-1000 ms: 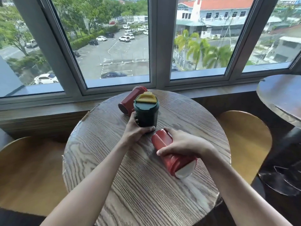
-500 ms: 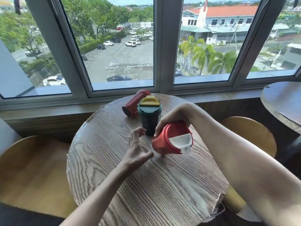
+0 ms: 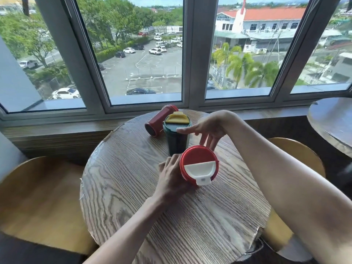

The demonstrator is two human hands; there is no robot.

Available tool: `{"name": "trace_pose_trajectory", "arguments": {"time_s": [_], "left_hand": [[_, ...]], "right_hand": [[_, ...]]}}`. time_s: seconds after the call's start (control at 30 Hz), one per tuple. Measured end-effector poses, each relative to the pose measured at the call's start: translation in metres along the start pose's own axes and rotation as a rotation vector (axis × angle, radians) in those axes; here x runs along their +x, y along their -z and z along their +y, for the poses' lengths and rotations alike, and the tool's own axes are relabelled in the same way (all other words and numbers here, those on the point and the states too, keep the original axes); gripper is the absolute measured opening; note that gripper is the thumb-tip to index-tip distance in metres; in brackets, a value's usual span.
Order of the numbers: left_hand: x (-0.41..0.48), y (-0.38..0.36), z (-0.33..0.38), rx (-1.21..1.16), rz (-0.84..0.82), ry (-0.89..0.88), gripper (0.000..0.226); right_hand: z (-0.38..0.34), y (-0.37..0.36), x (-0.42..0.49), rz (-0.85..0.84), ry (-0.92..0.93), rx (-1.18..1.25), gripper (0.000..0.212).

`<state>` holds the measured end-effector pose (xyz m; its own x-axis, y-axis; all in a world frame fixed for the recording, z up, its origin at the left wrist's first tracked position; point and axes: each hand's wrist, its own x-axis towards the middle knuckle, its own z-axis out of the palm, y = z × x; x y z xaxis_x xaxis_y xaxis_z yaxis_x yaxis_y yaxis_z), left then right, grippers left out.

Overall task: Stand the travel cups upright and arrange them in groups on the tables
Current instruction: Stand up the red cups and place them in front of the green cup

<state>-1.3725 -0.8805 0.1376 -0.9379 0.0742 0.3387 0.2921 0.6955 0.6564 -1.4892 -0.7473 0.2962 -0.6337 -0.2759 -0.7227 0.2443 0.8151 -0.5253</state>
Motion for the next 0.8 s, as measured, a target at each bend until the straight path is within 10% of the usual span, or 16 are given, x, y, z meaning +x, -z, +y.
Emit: {"name": "trace_pose_trajectory", "arguments": {"time_s": [0.17, 0.37, 0.6, 0.8], "left_hand": [[0.002, -0.002, 0.000, -0.019, -0.069, 0.036, 0.081], [0.009, 0.000, -0.003, -0.015, -0.156, 0.113, 0.072], [-0.006, 0.022, -0.012, 0.100, -0.278, 0.174, 0.081], [0.044, 0.073, -0.059, -0.072, 0.278, 0.392, 0.018]], "right_hand": [[-0.001, 0.000, 0.023, 0.339, 0.287, 0.054, 0.073], [0.003, -0.006, 0.038, 0.332, 0.412, 0.206, 0.024], [0.030, -0.017, 0.027, 0.362, 0.501, 0.255, 0.042], [0.066, -0.025, -0.001, 0.255, 0.509, 0.332, 0.067]]}}
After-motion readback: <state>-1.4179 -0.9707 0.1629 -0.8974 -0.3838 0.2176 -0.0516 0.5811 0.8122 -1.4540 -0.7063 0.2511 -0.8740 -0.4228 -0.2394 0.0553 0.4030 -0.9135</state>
